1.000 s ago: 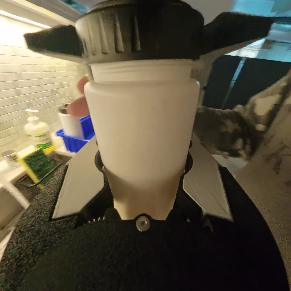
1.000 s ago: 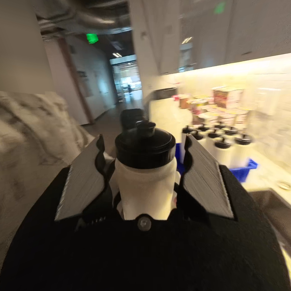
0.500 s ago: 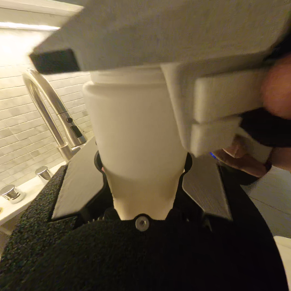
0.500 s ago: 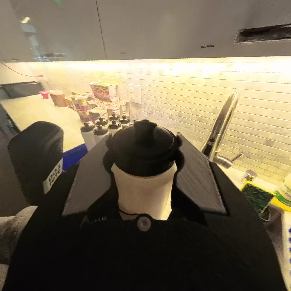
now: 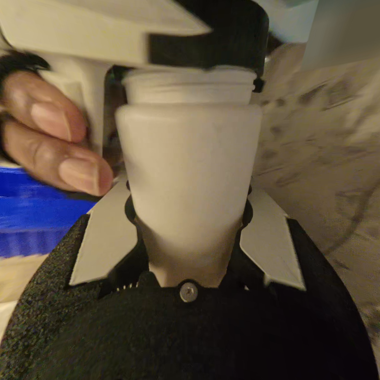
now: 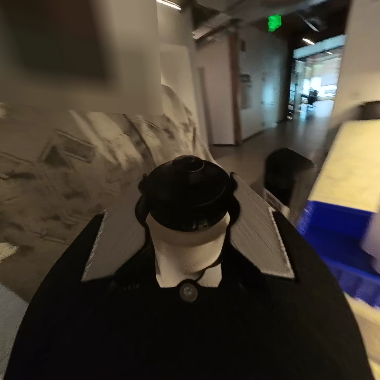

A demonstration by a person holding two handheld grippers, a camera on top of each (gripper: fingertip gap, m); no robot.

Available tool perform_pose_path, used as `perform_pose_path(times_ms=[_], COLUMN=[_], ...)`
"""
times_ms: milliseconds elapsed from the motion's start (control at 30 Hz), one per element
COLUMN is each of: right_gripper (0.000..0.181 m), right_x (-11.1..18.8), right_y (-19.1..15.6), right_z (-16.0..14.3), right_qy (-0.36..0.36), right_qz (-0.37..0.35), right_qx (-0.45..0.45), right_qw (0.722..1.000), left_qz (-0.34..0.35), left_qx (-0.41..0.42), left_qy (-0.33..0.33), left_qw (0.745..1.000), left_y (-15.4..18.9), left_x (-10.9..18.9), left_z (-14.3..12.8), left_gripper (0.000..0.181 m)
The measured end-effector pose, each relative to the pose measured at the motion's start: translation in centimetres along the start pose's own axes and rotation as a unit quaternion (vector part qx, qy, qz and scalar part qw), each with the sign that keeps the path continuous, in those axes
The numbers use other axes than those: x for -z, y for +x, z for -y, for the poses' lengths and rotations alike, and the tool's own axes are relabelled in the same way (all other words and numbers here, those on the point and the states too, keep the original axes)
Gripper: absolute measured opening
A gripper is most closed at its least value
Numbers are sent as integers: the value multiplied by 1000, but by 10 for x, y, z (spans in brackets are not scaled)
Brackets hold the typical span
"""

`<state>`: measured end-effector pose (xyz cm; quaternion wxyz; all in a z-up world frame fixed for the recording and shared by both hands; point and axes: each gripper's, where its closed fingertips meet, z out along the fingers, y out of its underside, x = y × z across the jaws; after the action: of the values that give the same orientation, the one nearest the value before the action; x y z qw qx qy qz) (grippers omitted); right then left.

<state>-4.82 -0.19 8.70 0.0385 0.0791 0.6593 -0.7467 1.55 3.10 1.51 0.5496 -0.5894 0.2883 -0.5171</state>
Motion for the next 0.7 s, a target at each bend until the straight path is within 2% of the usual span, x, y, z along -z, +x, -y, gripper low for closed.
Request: perform_pose_path(times_ms=[100, 200, 300, 400, 500, 533, 600, 700], right_gripper=[78, 78, 78, 78, 78, 78, 78, 78], right_x=[-3, 6, 11, 29, 57, 72, 110, 160], right_y=[-21, -46, -44, -36, -13, -3, 14, 22], right_z=[6, 35, 50, 62, 47, 39, 18, -37], right_qy=[22, 68, 60, 77, 80, 87, 115, 107], right_qz=[87, 179, 146, 48, -126, -193, -330, -487], right_qx=[-6, -11, 25, 61, 81, 79, 66, 27], right_qw=[996, 981, 987, 994, 985, 974, 935, 867], left_qz=[-108, -180, -150, -51, 112, 180, 310, 458], left_qx=[35, 46, 35, 3, -18, -27, -42, -43], left_qy=[9, -14, 5, 25, 48, 54, 54, 41], left_qw=[993, 982, 988, 998, 992, 982, 948, 887], left_y=[26, 38, 21, -8, -53, -70, -101, -135], left_x=[-11, -18, -30, -31, -13, -2, 27, 74], left_z=[2, -1, 9, 16, 13, 10, -2, -27], left_gripper=[103, 104, 104, 104, 103, 105, 105, 104])
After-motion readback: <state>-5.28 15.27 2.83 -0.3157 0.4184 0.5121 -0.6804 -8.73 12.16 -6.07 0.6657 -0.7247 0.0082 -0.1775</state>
